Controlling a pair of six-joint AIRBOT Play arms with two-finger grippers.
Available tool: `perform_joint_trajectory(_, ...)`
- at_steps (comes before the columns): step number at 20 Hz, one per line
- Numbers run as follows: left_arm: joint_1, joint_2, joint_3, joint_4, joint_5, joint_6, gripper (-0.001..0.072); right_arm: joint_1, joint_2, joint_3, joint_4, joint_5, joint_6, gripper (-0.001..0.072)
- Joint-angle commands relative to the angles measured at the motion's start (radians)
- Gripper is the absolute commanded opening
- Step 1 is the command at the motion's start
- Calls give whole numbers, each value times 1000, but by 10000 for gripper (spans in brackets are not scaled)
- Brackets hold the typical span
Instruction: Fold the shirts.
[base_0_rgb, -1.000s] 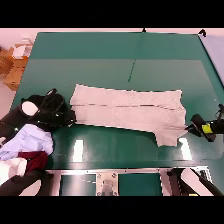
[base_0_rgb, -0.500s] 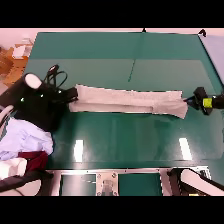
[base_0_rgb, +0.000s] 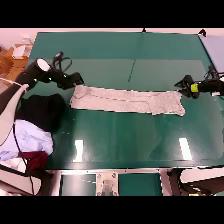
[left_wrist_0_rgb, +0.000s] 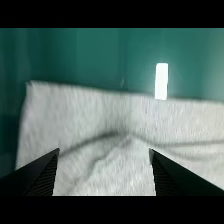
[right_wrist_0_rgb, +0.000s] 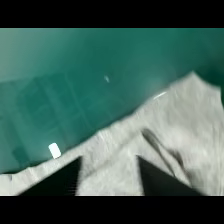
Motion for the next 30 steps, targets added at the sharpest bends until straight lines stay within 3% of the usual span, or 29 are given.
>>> perform_joint_trajectory(1,63,-20,118,5,-90,2,642,-63,-39,127,-68,102,-104,557)
perform_joint_trajectory(3,99,-20,151,5,-167,3,642,-113,-44,135,-132,188,-149,608)
perform_joint_trajectory(6,116,-20,152,4,-220,5,641,-169,-109,135,-139,316,-217,607)
perform_joint_trajectory(9,108,-21,152,-11,-264,33,641,-181,-196,135,-124,359,-278,607)
perform_joint_trajectory(13,85,-21,152,-30,-282,37,641,-165,-306,135,38,439,-382,607)
perform_joint_trajectory(17,19,-21,152,-49,-274,62,640,-117,-336,138,50,441,-407,602)
perform_joint_trajectory(18,-4,-21,153,-60,-264,73,640,-111,-336,149,50,459,-413,427)
perform_joint_trajectory(19,-31,-21,152,-71,-245,95,520,-111,-336,169,50,491,-433,35)
perform_joint_trajectory(20,-56,-21,152,-86,-225,136,190,-111,-336,199,50,519,-431,11)
perform_joint_trajectory(21,-85,-21,152,-107,-192,177,27,-111,-335,235,50,541,-410,11)
perform_joint_trajectory(26,-295,-53,152,-199,53,200,22,-98,-250,413,53,637,-333,10)
perform_joint_trajectory(30,-523,-189,155,-343,306,259,23,-50,-97,479,53,702,-285,10)
